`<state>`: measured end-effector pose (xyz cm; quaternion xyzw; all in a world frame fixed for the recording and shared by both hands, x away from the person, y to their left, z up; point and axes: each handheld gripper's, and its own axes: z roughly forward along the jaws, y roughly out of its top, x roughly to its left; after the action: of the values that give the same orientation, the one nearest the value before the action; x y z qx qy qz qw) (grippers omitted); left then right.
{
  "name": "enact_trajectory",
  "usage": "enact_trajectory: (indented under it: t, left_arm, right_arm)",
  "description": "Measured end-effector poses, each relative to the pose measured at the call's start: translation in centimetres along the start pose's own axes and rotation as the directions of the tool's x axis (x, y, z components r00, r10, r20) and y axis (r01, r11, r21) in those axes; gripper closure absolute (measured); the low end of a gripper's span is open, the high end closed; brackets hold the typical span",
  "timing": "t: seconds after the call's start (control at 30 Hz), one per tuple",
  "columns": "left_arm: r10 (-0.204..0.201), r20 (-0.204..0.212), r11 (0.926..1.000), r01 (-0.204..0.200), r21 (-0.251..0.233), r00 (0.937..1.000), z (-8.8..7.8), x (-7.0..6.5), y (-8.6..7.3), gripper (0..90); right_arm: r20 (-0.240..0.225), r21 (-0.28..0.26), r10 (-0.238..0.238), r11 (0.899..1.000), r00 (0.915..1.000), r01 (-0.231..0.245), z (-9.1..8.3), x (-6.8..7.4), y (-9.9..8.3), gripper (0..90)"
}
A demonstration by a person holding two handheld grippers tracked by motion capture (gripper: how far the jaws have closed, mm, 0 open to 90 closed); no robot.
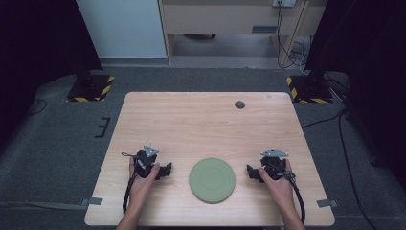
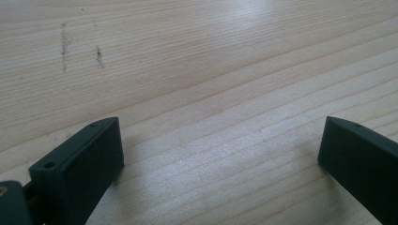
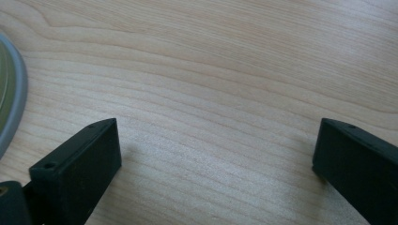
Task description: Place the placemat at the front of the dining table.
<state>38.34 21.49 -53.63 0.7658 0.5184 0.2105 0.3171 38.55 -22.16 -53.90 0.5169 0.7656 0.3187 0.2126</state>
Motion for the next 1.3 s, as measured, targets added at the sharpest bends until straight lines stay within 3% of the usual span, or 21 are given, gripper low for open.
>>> enact_trajectory:
  t: [0.13, 0.27, 0.37, 0.43, 0.53, 0.6, 0.63, 0.73, 0.9, 0.97, 1.07, 1.2, 1.3]
  left_arm:
    - [-0.01, 0.031, 0.9996, 0.011, -0.027, 0.9995, -0.3, 0.0, -0.2, 2.6]
    - [0.014, 0.051, 0.9994, -0.012, -0.033, 0.9986, -0.8, -0.3, -0.4, 2.8]
    - [0.009, 0.065, 0.9974, -0.004, -0.072, 0.9978, -1.6, -0.5, -0.5, 3.0]
    - [0.031, 0.094, 0.9972, -0.025, -0.071, 0.9951, -2.1, -0.9, -0.7, 3.6]
    - [0.045, 0.104, 0.9956, -0.037, -0.086, 0.9936, -2.5, -1.3, -0.7, 3.9]
    - [0.061, 0.114, 0.9941, -0.05, -0.096, 0.9917, -2.8, -1.7, -0.6, 4.2]
    - [0.07, 0.119, 0.9936, -0.059, -0.097, 0.9904, -2.9, -1.9, -0.6, 4.3]
    - [0.102, 0.154, 0.9921, -0.089, -0.088, 0.9829, -2.8, -3.0, -0.7, 4.3]
    - [0.124, 0.192, 0.9909, -0.111, -0.076, 0.9736, -2.9, -4.2, -1.0, 4.3]
    - [0.151, 0.21, 0.9876, -0.139, -0.074, 0.966, -3.1, -5.1, -1.4, 4.3]
    - [0.164, 0.213, 0.9855, -0.151, -0.078, 0.963, -3.1, -5.7, -1.4, 4.1]
    - [0.197, 0.228, 0.9801, -0.186, -0.069, 0.9535, -2.7, -6.8, -1.5, 4.1]
    - [0.198, 0.237, 0.9798, -0.185, -0.076, 0.9511, -2.8, -7.0, -1.5, 3.9]
  right_arm:
    - [-0.012, -0.006, -0.003, 1.0, 0.9999, 0.003, -0.2, 0.2, -0.1, 4.1]
    - [-0.042, -0.015, -0.025, 1.0, 0.9988, 0.024, -0.7, 0.7, -0.1, 4.7]
    - [-0.057, -0.032, -0.04, 0.999, 0.9975, 0.038, -1.4, 1.2, -0.1, 4.7]
    - [-0.068, -0.044, -0.058, 0.998, 0.996, 0.055, -2.1, 1.8, -0.2, 4.7]
    - [-0.084, -0.047, -0.074, 0.996, 0.9937, 0.071, -2.6, 2.4, -0.4, 4.7]
    - [-0.092, -0.059, -0.111, 0.993, 0.9896, 0.106, -2.9, 3.1, -0.6, 4.8]
    - [-0.113, -0.059, -0.126, 0.991, 0.9856, 0.12, -3.1, 3.6, -0.8, 4.8]
    - [-0.109, -0.054, -0.166, 0.985, 0.98, 0.161, -3.0, 4.1, -0.9, 4.8]
    - [-0.111, -0.062, -0.181, 0.983, 0.9771, 0.175, -3.2, 4.5, -0.8, 4.8]
    - [-0.117, -0.072, -0.191, 0.98, 0.9745, 0.184, -3.7, 4.7, -1.1, 4.8]
    - [-0.123, -0.074, -0.198, 0.979, 0.9725, 0.19, -3.9, 5.0, -1.3, 4.9]
    - [-0.123, -0.073, -0.232, 0.972, 0.965, 0.224, -4.0, 5.8, -1.6, 4.9]
    - [-0.124, -0.077, -0.236, 0.971, 0.9638, 0.228, -3.9, 6.0, -1.6, 4.8]
